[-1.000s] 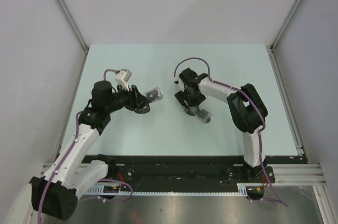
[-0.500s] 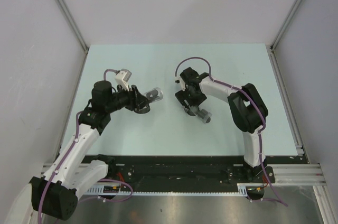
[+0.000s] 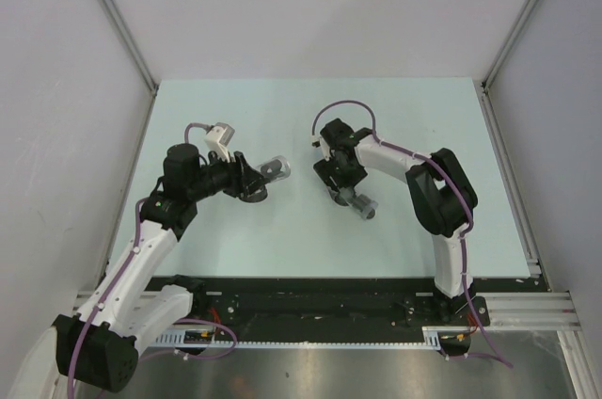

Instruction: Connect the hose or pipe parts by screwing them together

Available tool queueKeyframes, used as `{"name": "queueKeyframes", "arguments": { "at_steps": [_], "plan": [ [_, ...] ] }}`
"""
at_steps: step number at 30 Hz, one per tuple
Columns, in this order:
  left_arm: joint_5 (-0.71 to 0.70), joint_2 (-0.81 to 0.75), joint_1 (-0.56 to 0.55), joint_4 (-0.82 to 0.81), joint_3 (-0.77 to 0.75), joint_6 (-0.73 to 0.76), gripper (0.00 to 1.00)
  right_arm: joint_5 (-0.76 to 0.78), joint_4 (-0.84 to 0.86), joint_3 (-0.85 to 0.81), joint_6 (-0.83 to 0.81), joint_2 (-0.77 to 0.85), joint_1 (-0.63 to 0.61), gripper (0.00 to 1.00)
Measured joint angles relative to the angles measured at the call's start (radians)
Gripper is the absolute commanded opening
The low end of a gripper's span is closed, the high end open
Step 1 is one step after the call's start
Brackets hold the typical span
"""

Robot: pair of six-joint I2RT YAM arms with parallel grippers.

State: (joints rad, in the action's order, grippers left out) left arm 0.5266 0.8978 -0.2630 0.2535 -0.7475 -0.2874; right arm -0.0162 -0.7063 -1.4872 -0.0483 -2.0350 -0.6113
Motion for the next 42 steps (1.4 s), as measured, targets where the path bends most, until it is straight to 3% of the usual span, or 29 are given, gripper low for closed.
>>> {"name": "queueKeyframes", "arguments": {
  "at_steps": [4, 10, 21, 32, 42],
  "plan": [
    [0.000, 0.000, 0.000, 0.000, 0.000, 0.000, 0.00, 0.000, -0.008, -0.008, 0.000, 0.000, 0.000, 0.53],
    [0.000, 0.000, 0.000, 0.000, 0.000, 0.000, 0.00, -0.062, -0.003, -0.013, 0.004, 0.003, 0.014, 0.46],
    [0.054, 0.004, 0.000, 0.000, 0.000, -0.041, 0.00, -0.498, 0.197, 0.074, 0.006, 0.232, 0.096, 0.43],
    [0.174, -0.044, 0.000, 0.011, -0.117, -0.172, 0.00, -0.964, 0.655, 0.168, 0.232, 0.458, 0.154, 0.41],
    [0.246, -0.117, 0.000, 0.003, -0.175, -0.257, 0.00, -1.229, 1.258, 0.309, 0.685, 0.515, 0.175, 0.41]
  ]
}}
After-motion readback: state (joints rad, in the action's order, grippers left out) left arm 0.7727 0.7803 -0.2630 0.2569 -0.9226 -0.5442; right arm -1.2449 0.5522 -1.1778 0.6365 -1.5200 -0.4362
